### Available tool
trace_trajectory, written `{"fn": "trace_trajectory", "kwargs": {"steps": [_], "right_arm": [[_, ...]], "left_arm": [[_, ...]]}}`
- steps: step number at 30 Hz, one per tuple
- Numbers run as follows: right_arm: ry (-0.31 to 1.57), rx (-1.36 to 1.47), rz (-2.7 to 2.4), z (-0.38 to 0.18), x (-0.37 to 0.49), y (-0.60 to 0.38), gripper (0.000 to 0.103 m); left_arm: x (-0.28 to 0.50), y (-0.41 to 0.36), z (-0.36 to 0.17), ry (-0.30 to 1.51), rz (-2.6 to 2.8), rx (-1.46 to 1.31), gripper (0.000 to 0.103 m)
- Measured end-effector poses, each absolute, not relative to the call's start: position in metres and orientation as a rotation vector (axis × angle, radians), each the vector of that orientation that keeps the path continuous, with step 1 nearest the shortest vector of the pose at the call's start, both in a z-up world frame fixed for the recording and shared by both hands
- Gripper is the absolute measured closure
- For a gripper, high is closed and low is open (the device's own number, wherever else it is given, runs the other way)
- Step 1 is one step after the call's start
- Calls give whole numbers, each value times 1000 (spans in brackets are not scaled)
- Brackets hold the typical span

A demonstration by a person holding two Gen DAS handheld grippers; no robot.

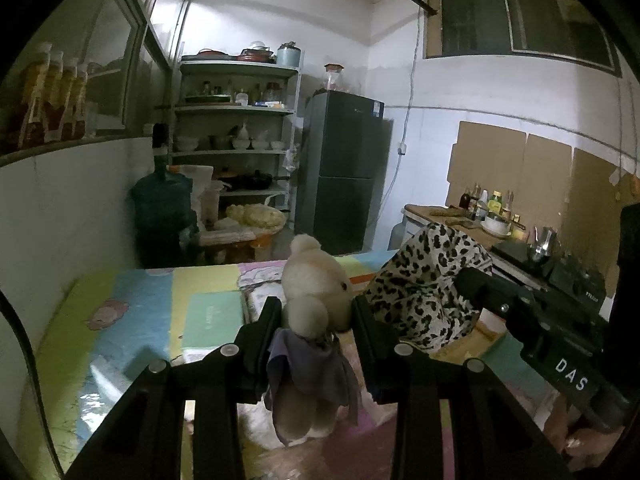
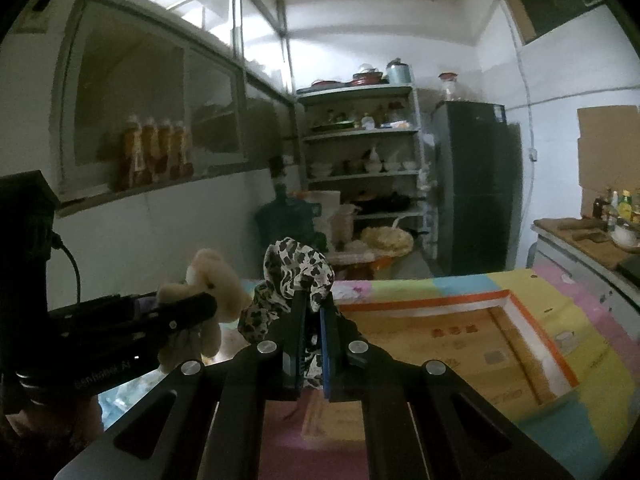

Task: Organize soft objects
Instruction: 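Carry the teddy bear and leopard-print plush over the cardboard box with both tools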

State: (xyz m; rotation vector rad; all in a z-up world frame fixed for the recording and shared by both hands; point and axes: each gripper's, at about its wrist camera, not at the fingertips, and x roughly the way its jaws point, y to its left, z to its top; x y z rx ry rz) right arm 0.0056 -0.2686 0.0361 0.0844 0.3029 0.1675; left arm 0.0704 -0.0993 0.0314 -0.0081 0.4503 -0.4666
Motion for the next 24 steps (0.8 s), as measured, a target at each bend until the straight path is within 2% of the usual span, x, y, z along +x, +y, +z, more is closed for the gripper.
{"fn": "trace_trajectory", "kwargs": {"steps": [24], "right_arm": [[310,161,7,18,27,-387,98]], "left_arm": [[108,-227,11,535,-474,-53,68]]}}
